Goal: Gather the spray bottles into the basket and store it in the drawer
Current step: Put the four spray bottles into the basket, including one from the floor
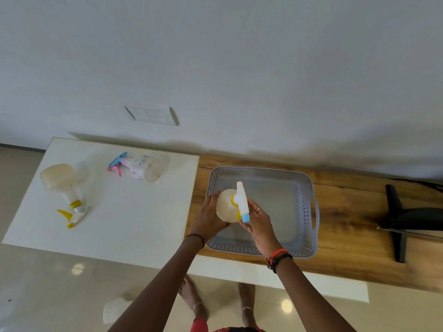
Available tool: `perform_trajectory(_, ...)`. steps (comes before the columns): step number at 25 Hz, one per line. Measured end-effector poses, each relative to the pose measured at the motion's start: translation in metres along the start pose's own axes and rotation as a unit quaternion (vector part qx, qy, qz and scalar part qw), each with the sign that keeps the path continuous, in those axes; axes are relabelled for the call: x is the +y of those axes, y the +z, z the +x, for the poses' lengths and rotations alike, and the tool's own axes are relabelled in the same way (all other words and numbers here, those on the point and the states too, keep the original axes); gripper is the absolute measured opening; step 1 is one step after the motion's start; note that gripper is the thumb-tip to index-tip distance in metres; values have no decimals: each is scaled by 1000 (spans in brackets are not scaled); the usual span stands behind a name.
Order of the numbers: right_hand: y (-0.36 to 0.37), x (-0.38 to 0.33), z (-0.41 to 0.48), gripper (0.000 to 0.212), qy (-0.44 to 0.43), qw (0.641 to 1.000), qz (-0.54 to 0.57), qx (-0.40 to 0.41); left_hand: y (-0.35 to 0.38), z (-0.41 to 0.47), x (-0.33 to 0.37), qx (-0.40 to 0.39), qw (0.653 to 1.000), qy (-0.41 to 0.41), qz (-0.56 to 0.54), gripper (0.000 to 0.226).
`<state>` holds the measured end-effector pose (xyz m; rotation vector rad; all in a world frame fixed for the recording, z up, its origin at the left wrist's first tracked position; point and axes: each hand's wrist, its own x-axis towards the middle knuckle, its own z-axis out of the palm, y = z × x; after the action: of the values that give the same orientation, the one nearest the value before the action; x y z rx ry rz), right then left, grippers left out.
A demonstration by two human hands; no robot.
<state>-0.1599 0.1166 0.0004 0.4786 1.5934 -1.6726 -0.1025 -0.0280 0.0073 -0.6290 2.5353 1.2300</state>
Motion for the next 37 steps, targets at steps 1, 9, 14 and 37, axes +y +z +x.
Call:
perform_trajectory(1,-2,2,3,39,-1,1000,3,3,4,5,-1,-6,1000,-7,-7,93)
perform_trajectory(9,-3,18,26,42,17,1000,14,13,31,28,-24,-37,998,-41,-38,91)
perform_trajectory(14,-7,25,34,42,28,999,31,11,36,32,-29,-49,996,-50,-51,97)
perform_trajectory(37,115,63,-57,13,130,986,84,66,-59,-48,-94,248,915,-158,-274,40)
